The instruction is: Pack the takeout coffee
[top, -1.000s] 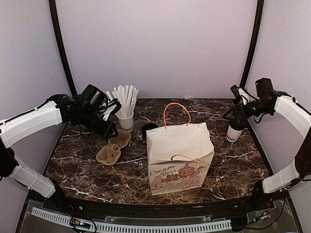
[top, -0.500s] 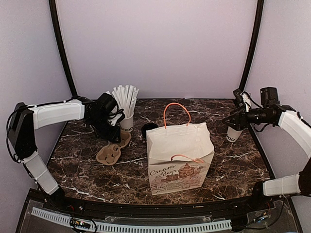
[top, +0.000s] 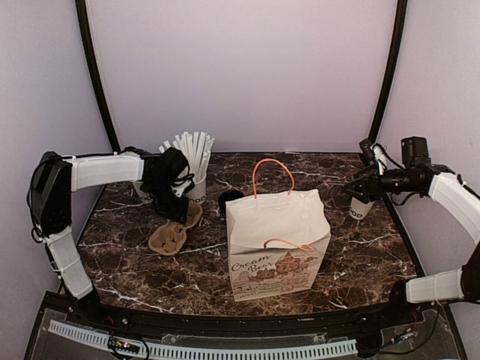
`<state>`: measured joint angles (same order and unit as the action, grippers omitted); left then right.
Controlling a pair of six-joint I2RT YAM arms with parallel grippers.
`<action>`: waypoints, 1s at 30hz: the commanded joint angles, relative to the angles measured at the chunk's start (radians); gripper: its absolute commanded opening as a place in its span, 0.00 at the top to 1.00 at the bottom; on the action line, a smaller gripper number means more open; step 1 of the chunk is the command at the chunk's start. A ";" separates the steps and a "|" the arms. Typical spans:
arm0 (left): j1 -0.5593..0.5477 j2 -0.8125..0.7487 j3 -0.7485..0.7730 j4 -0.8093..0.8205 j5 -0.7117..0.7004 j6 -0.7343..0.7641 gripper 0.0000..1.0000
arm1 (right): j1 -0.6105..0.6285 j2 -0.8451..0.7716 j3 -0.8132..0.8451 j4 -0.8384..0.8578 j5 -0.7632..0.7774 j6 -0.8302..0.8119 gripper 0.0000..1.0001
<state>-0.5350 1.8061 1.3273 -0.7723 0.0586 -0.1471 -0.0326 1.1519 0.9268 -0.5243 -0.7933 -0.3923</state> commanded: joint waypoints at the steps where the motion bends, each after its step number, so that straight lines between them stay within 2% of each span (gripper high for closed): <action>1: 0.003 -0.051 0.033 -0.056 -0.028 -0.015 0.64 | 0.003 -0.009 -0.013 0.027 -0.025 -0.018 0.01; 12: 0.003 -0.016 0.016 -0.112 -0.086 -0.031 0.60 | 0.004 -0.009 -0.017 0.026 -0.031 -0.020 0.01; 19: 0.003 0.006 0.013 -0.117 -0.060 -0.030 0.67 | 0.003 -0.008 -0.019 0.027 -0.030 -0.021 0.01; 30: 0.003 0.035 0.016 -0.113 -0.070 -0.031 0.69 | 0.004 -0.008 -0.025 0.028 -0.032 -0.023 0.01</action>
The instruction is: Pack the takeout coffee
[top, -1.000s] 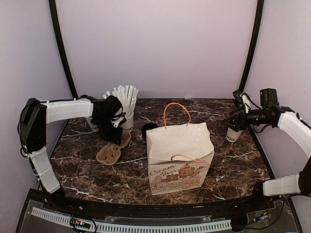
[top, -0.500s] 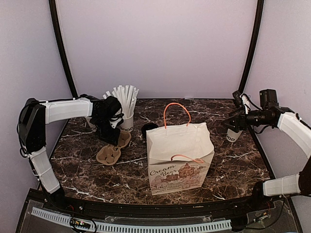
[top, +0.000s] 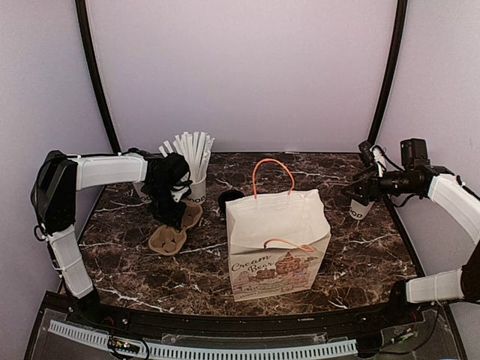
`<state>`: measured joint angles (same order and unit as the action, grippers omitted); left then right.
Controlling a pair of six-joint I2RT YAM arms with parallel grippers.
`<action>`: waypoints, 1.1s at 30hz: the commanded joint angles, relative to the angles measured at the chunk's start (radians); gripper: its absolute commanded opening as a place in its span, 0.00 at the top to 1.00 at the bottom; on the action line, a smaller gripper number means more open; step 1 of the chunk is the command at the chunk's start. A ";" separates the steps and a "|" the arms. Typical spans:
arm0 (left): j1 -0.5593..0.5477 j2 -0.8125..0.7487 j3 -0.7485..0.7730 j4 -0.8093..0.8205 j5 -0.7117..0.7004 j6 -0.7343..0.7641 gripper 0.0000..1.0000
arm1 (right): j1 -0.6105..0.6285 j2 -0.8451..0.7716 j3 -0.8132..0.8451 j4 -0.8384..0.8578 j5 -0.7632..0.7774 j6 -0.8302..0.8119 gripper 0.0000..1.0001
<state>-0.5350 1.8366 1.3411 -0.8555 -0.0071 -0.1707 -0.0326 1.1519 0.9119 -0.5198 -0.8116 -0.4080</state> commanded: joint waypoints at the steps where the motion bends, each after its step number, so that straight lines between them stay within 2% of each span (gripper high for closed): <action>1: 0.003 0.005 0.002 -0.030 -0.005 -0.007 0.70 | 0.005 -0.008 -0.010 0.024 -0.013 -0.008 0.01; 4: 0.003 0.007 -0.001 -0.027 -0.007 -0.008 0.73 | 0.004 -0.008 -0.010 0.023 -0.012 -0.008 0.01; 8: 0.004 0.008 -0.001 -0.026 -0.001 -0.009 0.83 | 0.004 -0.010 -0.010 0.023 -0.012 -0.008 0.01; 23: 0.003 0.015 -0.013 -0.029 -0.015 -0.024 0.82 | 0.003 -0.023 -0.015 0.024 -0.011 -0.009 0.01; 29: 0.003 0.009 -0.006 -0.037 -0.015 -0.023 0.91 | 0.004 -0.027 -0.016 0.024 -0.011 -0.010 0.01; 33: 0.003 -0.059 0.009 -0.063 -0.025 -0.020 0.94 | 0.004 -0.028 -0.016 0.022 -0.011 -0.009 0.01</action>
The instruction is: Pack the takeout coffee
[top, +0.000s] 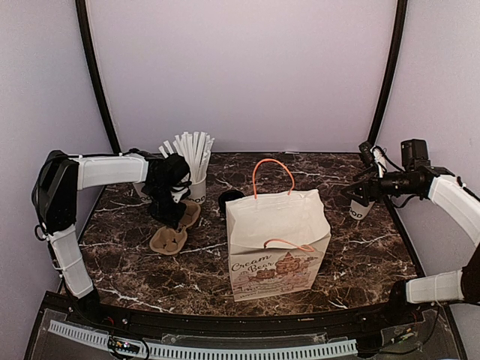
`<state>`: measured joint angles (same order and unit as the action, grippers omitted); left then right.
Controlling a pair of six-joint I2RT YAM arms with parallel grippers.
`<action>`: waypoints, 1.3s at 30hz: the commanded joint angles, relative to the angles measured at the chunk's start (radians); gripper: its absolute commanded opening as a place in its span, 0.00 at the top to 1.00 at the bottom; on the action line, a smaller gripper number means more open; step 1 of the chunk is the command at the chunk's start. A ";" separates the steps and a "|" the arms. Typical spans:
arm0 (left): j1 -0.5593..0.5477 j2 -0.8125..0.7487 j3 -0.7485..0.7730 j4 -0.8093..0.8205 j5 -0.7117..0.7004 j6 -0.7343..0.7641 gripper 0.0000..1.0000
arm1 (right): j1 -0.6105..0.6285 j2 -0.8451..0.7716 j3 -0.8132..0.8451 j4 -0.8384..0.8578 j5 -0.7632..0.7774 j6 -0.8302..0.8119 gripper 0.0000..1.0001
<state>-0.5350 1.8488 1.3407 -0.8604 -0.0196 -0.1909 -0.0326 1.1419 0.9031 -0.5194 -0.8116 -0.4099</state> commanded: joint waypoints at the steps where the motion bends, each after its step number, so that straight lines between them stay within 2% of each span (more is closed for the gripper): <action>1: 0.003 -0.087 0.014 -0.067 -0.015 0.001 0.95 | 0.004 -0.018 -0.007 0.023 -0.011 -0.007 0.01; 7: 0.003 -0.235 0.071 -0.127 0.015 0.024 0.96 | 0.003 -0.016 -0.006 0.025 -0.012 -0.006 0.01; 11: 0.002 -0.351 0.153 -0.135 0.097 0.049 0.98 | 0.003 -0.013 -0.009 0.028 -0.014 -0.007 0.01; 14: -0.008 -0.436 0.237 -0.098 0.151 0.078 1.00 | 0.005 -0.009 -0.010 0.034 -0.015 -0.006 0.01; 19: -0.100 -0.513 0.342 -0.007 0.183 0.163 1.00 | 0.004 -0.004 -0.012 0.037 -0.013 -0.009 0.01; 25: -0.176 -0.509 0.426 0.174 0.408 0.150 1.00 | 0.004 -0.011 -0.009 0.033 -0.018 -0.009 0.01; 29: -0.235 -0.473 0.447 0.295 0.476 0.163 1.00 | 0.003 -0.017 -0.013 0.032 -0.017 -0.011 0.01; 39: -0.426 -0.330 0.571 0.301 0.538 0.321 1.00 | 0.003 -0.021 -0.022 0.034 -0.012 -0.020 0.01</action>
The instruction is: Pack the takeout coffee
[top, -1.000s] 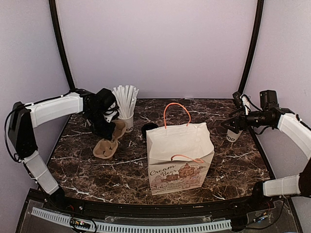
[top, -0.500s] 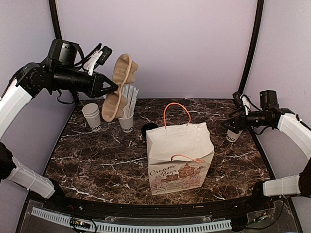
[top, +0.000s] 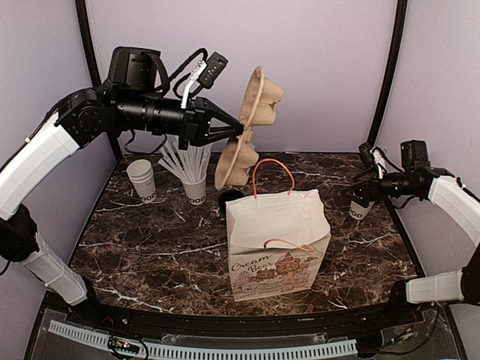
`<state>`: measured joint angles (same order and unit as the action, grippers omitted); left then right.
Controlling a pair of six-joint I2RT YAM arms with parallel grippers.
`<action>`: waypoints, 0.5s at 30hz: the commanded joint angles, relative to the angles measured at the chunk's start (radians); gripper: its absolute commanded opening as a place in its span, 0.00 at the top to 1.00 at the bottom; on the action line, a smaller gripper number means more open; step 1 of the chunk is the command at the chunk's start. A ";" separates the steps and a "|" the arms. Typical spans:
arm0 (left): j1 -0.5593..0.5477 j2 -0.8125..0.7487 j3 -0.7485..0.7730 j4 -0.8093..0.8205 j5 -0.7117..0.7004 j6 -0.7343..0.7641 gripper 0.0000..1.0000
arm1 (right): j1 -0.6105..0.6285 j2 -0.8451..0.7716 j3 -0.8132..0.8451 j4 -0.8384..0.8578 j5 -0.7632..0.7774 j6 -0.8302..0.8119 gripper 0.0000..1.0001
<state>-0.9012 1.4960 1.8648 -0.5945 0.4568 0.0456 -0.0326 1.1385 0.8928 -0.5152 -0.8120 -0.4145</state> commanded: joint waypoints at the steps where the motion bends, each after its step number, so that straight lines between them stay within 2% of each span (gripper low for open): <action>1: -0.072 0.030 0.051 0.033 0.060 0.104 1.00 | 0.004 -0.018 -0.012 0.030 -0.012 -0.016 0.01; 10: -0.189 0.178 0.113 -0.049 -0.007 0.214 1.00 | 0.003 -0.021 -0.017 0.030 -0.013 -0.020 0.01; 15: -0.205 0.265 0.171 -0.136 -0.071 0.274 1.00 | 0.004 -0.024 -0.018 0.030 -0.016 -0.022 0.01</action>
<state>-1.0958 1.7306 1.9827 -0.6437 0.4377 0.2409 -0.0326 1.1358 0.8841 -0.5148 -0.8120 -0.4290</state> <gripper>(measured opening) 0.112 0.986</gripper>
